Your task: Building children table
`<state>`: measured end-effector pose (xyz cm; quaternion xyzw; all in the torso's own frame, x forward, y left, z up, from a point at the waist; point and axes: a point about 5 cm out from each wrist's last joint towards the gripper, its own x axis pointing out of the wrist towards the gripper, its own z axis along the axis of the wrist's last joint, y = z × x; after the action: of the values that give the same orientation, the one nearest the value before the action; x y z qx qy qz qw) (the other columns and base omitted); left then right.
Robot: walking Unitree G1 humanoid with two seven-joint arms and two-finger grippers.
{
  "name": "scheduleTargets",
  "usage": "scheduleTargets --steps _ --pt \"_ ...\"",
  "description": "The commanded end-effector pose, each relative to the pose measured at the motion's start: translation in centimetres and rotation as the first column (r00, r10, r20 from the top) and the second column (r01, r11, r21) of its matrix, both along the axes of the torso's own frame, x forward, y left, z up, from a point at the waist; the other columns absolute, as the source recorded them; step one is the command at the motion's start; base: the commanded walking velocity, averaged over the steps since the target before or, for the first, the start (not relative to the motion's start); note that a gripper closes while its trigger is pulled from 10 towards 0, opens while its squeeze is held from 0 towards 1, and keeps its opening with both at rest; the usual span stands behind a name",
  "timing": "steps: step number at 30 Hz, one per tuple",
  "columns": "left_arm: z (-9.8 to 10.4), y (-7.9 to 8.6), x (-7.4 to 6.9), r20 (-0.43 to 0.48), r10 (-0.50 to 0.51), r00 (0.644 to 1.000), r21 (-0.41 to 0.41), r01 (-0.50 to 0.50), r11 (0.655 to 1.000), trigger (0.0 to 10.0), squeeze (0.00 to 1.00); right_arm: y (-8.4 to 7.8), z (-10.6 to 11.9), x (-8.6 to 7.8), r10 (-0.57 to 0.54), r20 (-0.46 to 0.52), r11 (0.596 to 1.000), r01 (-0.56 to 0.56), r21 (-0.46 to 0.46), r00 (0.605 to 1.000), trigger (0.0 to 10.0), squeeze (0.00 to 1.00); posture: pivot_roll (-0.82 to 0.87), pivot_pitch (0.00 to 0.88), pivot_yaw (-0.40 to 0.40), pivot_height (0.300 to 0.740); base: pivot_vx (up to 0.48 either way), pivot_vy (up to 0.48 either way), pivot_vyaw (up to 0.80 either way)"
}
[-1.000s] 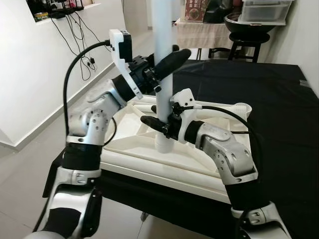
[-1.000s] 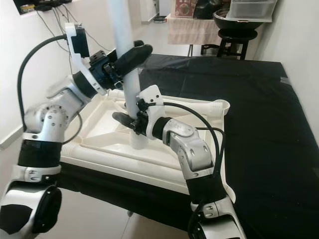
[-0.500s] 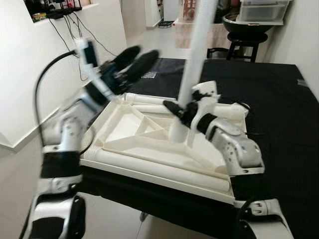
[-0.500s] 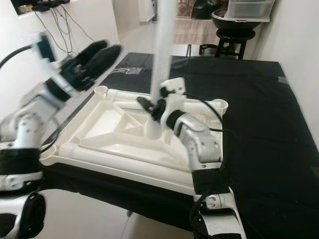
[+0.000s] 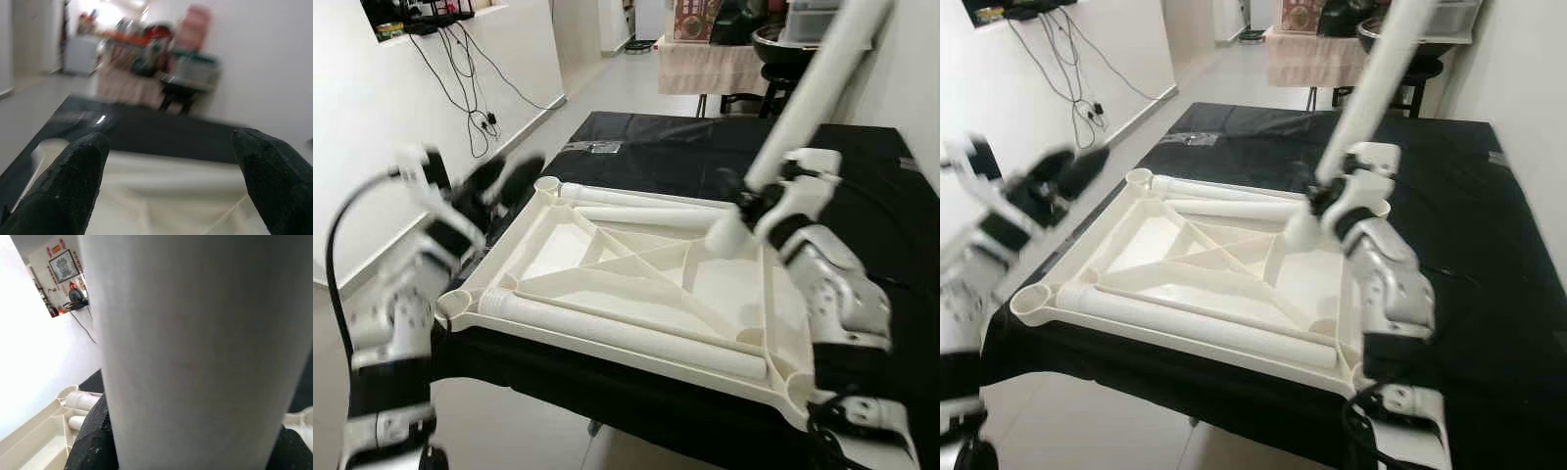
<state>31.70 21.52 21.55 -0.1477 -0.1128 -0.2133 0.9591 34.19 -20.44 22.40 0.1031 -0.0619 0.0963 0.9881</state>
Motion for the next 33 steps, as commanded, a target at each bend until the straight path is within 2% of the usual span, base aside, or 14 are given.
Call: scheduleTargets --steps 1,2,3,4,6,7,9,12,14,16,20,25,30,33 --pt "-1.1 -1.3 -0.8 -0.013 0.009 1.0 0.063 -0.008 0.998 10.0 0.0 1.2 0.7 -1.1 0.103 0.061 0.995 -0.103 -0.005 0.993 10.0 0.0 -0.04 0.01 0.04 0.74 0.0 0.0 0.0" --pt "-1.9 -2.3 -1.3 -0.031 -0.01 0.999 0.078 0.012 0.997 10.0 0.0 2.0 0.7 -2.1 0.201 0.09 0.98 -0.199 -0.026 0.975 10.0 0.0 -0.04 0.018 0.036 0.74 0.0 0.0 0.0" --pt "-1.9 -2.3 -1.3 -0.031 -0.01 0.999 0.078 0.012 0.997 10.0 0.0 2.0 0.7 -2.1 0.201 0.09 0.98 -0.199 -0.026 0.975 10.0 0.0 -0.04 0.018 0.036 0.74 0.0 0.0 0.0" --pt "-2.2 -2.8 -1.7 -0.04 -0.025 0.999 0.085 0.028 0.996 10.0 0.0 2.5 0.8 -2.8 0.267 0.109 0.964 -0.264 -0.041 0.957 10.0 0.0 -0.04 0.018 0.036 0.74 0.0 0.0 0.0" --pt "-3.0 -4.5 -2.7 -0.054 -0.11 0.992 0.133 0.117 0.984 10.0 0.0 3.9 0.4 -5.3 0.49 0.112 0.869 -0.476 -0.134 0.864 10.0 0.0 -0.04 0.029 0.032 0.74 0.0 0.0 0.0" --pt "-3.0 -4.5 -2.7 -0.054 -0.11 0.992 0.133 0.117 0.984 10.0 0.0 3.9 0.4 -5.3 0.49 0.112 0.869 -0.476 -0.134 0.864 10.0 0.0 -0.04 0.029 0.032 0.74 0.0 0.0 0.0" --pt "-3.3 -5.3 -3.2 -0.059 -0.149 0.987 0.143 0.156 0.977 10.0 0.0 4.3 -0.4 -6.7 0.588 0.067 0.802 -0.571 -0.174 0.806 10.0 0.0 -0.04 0.034 0.031 0.74 0.0 0.0 0.0" --pt "-3.3 -5.5 -3.3 -0.064 -0.148 0.987 0.147 0.156 0.977 10.0 0.0 4.2 -0.8 -7.5 0.627 0.036 0.771 -0.613 -0.172 0.778 10.0 0.0 -0.04 0.043 0.032 0.74 0.0 0.0 -0.38" --pt "-3.7 -5.8 -3.5 -0.083 -0.146 0.986 0.171 0.159 0.972 10.0 0.0 3.9 -1.3 -8.9 0.694 -0.026 0.707 -0.689 -0.163 0.719 10.0 0.0 -0.05 0.047 0.039 0.74 0.0 0.0 -0.8" --pt "-4.4 -6.6 -4.1 -0.109 -0.179 0.978 0.211 0.199 0.957 10.0 0.0 3.6 -2.0 -10.0 0.722 -0.09 0.661 -0.722 -0.207 0.686 10.0 0.0 -0.05 0.051 0.042 0.74 0.0 0.0 -0.8" --pt "-5.2 -8.0 -5.2 -0.131 -0.267 0.955 0.254 0.293 0.922 10.0 0.0 3.3 -2.4 -10.4 0.726 -0.113 0.648 -0.729 -0.22 0.679 10.0 0.0 -0.05 0.055 0.038 0.74 0.0 0.0 -0.8" --pt "-5.6 -8.6 -6.2 -0.14 -0.301 0.943 0.251 0.328 0.911 10.0 0.0 3.3 -1.9 -10.4 0.734 -0.09 0.643 -0.731 -0.228 0.673 10.0 0.0 -0.05 0.06 0.033 0.74 0.0 0.0 -0.8" --pt "-5.7 -9.1 -7.2 -0.147 -0.357 0.922 0.262 0.385 0.885 10.0 0.0 3.6 -1.8 -10.3 0.739 -0.079 0.644 -0.736 -0.208 0.669 10.0 0.0 -0.04 0.062 0.031 0.74 0.0 -0.288 0.0" --pt "-5.7 -9.1 -7.3 -0.152 -0.359 0.921 0.253 0.387 0.886 10.0 0.0 3.7 -1.7 -10.3 0.745 -0.073 0.639 -0.741 -0.206 0.663 10.0 0.0 -0.04 0.061 0.031 0.74 0.0 -0.48 0.0"
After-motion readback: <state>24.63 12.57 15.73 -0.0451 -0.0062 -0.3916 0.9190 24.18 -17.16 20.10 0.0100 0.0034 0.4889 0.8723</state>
